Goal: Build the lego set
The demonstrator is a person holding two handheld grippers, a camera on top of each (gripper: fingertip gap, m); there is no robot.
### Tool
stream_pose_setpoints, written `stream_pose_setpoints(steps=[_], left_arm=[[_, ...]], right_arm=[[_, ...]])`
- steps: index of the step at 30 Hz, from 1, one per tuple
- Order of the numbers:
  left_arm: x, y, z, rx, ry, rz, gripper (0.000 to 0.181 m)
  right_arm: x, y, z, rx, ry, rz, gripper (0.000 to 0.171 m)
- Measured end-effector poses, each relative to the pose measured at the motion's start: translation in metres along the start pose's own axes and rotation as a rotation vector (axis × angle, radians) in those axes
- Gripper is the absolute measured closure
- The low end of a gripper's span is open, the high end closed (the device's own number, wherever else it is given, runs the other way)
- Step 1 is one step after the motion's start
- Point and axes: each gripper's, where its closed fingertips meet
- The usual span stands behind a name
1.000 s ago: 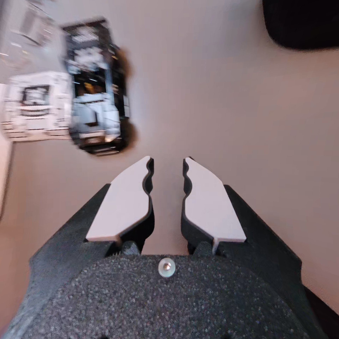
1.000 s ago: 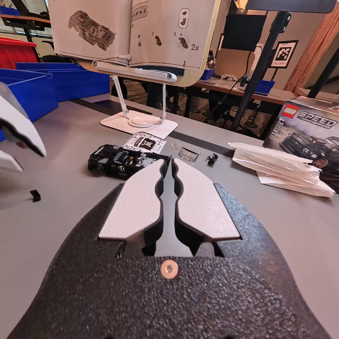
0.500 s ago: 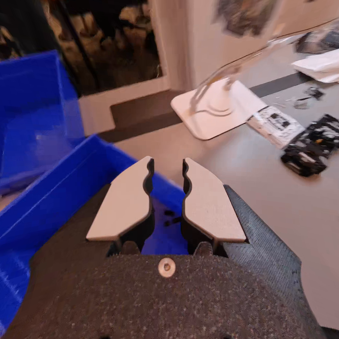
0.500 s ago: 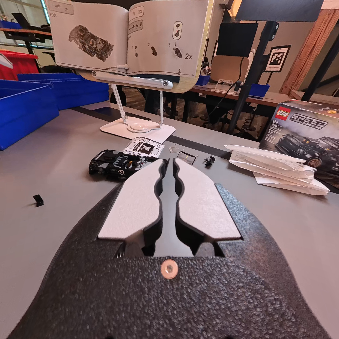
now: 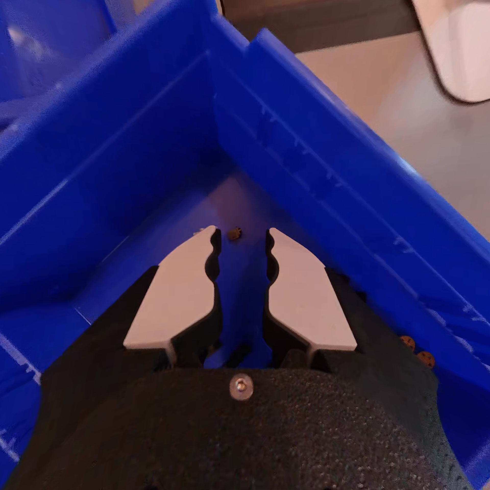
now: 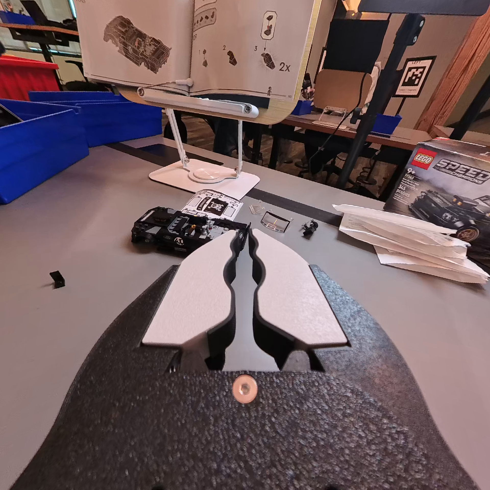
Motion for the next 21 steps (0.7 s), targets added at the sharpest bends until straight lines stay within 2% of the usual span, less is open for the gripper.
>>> stream_pose_setpoints(steps=[3,8,10,12,14,16,17,19,21], left_arm=[[0.014,0.008,-0.008,0.026,0.075,0.069,0.151],[0.022,0.011,-0.01,0.068,0.117,0.1,0.171],[0.012,0.014,-0.004,0.107,0.102,0.136,0.176],[-0.016,0.005,0.02,0.146,-0.005,0.159,0.176],[-0.055,-0.031,0.048,0.219,-0.146,0.112,0.177],[-0.094,-0.095,0.064,0.359,-0.249,0.002,0.177],[-0.109,-0.135,0.061,0.44,-0.257,-0.08,0.177],[-0.124,-0.219,0.031,0.596,-0.185,-0.291,0.177],[-0.122,-0.29,-0.006,0.748,-0.141,-0.431,0.177]], right_arm=[[-0.001,-0.001,0.0,0.001,0.0,-0.004,0.165],[-0.002,-0.003,0.001,0.005,-0.005,-0.005,0.165],[-0.002,-0.003,0.001,0.007,-0.005,-0.005,0.165],[-0.002,-0.003,0.002,0.007,-0.008,-0.004,0.165],[-0.003,-0.002,0.004,0.01,-0.015,0.0,0.165],[-0.003,-0.001,0.004,0.016,-0.018,0.009,0.165],[-0.002,0.001,0.004,0.015,-0.015,0.014,0.165],[-0.002,0.004,0.004,0.007,-0.012,0.023,0.165],[-0.002,0.006,0.004,-0.006,-0.012,0.023,0.165]])
Point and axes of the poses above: each gripper's, where its closed fingertips meet, x out along the fingers, z out of its top, y = z × x across the jaws, and after that the axes turned 2 degrees about -x, right-handed
